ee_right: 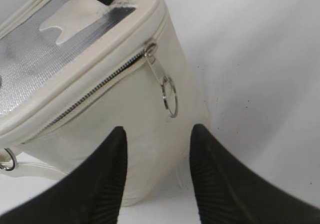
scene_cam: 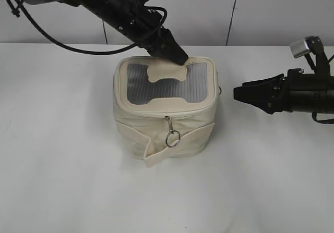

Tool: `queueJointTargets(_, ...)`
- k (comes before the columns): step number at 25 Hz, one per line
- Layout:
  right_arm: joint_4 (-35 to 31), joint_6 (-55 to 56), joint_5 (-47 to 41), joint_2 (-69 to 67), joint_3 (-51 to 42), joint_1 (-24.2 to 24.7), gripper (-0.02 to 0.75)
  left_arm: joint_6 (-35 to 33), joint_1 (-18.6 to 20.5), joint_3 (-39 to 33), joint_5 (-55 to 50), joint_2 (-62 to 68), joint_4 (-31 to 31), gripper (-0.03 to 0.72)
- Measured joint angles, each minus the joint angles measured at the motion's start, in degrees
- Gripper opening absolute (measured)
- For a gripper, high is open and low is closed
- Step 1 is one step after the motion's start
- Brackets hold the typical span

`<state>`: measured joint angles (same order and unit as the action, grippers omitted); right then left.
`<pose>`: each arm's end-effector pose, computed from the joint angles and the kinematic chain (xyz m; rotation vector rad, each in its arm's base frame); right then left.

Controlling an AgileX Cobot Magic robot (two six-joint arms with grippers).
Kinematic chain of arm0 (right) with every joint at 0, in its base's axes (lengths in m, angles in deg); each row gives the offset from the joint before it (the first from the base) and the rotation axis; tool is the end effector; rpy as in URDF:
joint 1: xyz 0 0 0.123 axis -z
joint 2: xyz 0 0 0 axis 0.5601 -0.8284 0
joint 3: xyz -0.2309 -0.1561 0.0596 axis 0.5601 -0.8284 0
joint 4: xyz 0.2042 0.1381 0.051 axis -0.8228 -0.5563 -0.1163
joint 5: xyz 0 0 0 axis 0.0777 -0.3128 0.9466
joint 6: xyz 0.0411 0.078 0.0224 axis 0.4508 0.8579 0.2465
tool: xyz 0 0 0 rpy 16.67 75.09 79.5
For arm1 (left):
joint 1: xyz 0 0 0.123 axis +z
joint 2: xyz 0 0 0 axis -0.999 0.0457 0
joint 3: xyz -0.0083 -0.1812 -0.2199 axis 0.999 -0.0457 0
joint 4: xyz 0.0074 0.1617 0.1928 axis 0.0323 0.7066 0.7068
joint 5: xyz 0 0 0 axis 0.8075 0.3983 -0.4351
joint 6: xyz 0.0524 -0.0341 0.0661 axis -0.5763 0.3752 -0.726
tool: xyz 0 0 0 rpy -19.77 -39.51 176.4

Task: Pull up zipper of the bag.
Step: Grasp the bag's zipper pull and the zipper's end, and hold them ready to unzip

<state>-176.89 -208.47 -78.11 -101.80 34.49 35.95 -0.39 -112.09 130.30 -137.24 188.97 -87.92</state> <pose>0.3036 0.0570 0.1328 -0.6298 2.0731 0.7929 0.4197 -0.2613 0.2135 1.4047 2.0826 -0.9381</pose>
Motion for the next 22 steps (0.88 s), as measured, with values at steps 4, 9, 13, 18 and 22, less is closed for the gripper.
queueJointTargets(4, 0.0, 0.0, -0.1, 0.0, 0.1, 0.0, 0.337, 0.1, 0.0, 0.9, -1.5, 0.4, -0.3, 0.079)
queueJointTargets(9, -0.1, -0.5, -0.1, -0.1, 1.9, 0.0, 0.337, 0.1, -0.1, 1.9, -2.2, 0.6, 0.7, 0.038)
queueJointTargets(13, 0.2, -1.3, 1.9, -0.1, 4.8, -1.5, 0.337, 0.1, -0.1, 2.0, -2.3, 0.6, 0.9, 0.038)
queueJointTargets(18, 0.3, -1.6, 9.1, -0.2, 7.6, -7.0, 0.337, 0.2, -0.1, 2.0, -2.3, 0.6, 0.9, 0.038)
queueJointTargets(22, 0.0, -1.6, 13.2, -2.4, 9.4, -9.8, 0.342, 0.2, -0.2, 2.1, -2.3, 0.6, 1.0, 0.038)
